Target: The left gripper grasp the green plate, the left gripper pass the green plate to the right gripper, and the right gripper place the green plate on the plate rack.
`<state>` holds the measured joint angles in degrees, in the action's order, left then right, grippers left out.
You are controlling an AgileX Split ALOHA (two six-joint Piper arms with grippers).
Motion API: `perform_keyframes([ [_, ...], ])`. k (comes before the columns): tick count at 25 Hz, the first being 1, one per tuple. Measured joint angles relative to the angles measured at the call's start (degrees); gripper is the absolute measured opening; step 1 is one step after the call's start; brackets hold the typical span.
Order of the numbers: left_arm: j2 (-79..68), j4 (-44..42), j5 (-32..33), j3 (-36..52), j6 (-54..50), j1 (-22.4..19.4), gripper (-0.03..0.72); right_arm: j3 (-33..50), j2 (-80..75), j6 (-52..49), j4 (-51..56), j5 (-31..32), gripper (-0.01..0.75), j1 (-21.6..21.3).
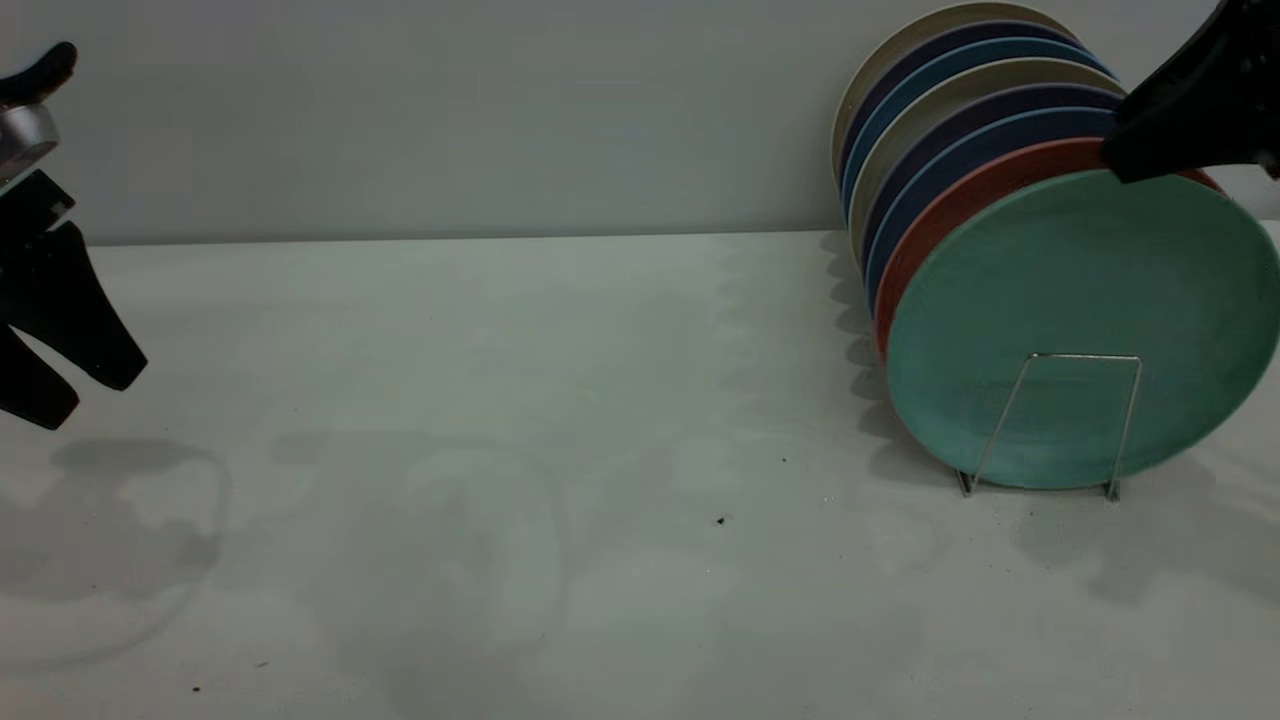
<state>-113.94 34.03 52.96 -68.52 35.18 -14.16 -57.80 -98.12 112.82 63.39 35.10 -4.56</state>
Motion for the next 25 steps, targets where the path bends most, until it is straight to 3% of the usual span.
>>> perform_keyframes([
  [5, 0.00, 0.00, 0.00, 0.00, -0.06, 0.00, 0.563, -0.06, 0.00, -16.50, 0.81, 0.71, 0.326, 0.00],
  [10, 0.58, -3.91, 0.17, -0.02, -0.55, 0.00, 0.563, -0.26, 0.37, -51.50, -0.23, 3.52, 0.348, 0.00],
  [13, 3.16, -10.73, 0.39, -0.02, -4.25, 0.60, 0.563, -2.33, 0.56, -68.75, -10.89, 11.84, 0.348, 0.00],
  [18, 11.28, -25.53, 3.59, -0.02, -17.00, 5.05, 0.563, -7.40, 1.78, -87.03, -34.97, 26.13, 0.348, 0.54],
  [21, 17.39, -31.84, 7.43, -0.02, -23.08, 8.29, 0.563, -7.87, 5.12, -95.55, -47.75, 29.59, 0.348, 2.52],
  [25, 27.46, -30.30, 12.08, 0.38, -24.39, 10.39, 0.563, -7.87, 12.15, -103.19, -59.20, 32.00, 0.348, 7.25],
])
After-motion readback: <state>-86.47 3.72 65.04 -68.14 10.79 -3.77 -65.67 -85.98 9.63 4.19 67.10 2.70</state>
